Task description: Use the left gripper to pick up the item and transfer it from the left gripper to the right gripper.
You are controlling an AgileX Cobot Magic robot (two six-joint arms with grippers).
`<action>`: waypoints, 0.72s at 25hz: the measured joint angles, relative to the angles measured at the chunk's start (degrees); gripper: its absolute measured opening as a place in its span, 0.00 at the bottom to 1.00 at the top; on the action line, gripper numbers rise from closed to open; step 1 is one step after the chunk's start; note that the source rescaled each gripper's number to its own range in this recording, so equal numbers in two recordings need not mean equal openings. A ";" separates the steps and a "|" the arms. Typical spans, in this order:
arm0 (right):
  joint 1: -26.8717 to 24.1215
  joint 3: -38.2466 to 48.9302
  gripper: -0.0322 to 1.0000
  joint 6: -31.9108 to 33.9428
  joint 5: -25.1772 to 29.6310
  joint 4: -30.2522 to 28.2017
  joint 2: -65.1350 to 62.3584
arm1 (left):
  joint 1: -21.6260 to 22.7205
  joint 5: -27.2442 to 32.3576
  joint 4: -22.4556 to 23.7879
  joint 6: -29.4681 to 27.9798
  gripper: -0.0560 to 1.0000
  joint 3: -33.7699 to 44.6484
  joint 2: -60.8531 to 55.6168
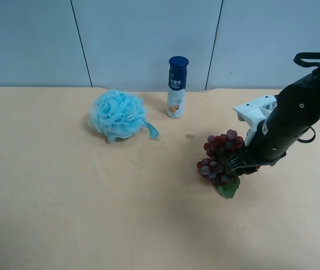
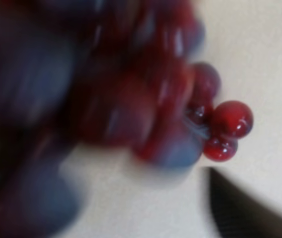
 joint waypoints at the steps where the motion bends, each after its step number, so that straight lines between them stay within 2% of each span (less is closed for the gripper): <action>1: 0.00 -0.05 0.81 0.00 0.06 0.12 0.00 | 0.00 0.00 0.00 0.00 1.00 0.00 0.00; 3: 0.00 -0.05 0.93 0.00 0.92 0.29 0.00 | 0.00 0.00 0.00 0.00 1.00 0.00 0.00; 6: 0.00 -0.81 0.98 0.00 3.05 0.58 0.00 | 0.00 0.00 0.00 0.00 1.00 0.00 0.00; 13: 0.00 -9.12 1.00 0.00 17.06 0.59 -4.43 | 0.00 0.00 0.00 0.00 1.00 0.00 0.00; 18: 0.00 -10.13 1.00 -1.18 23.26 2.14 -12.33 | 0.00 0.00 0.00 0.00 1.00 0.00 0.00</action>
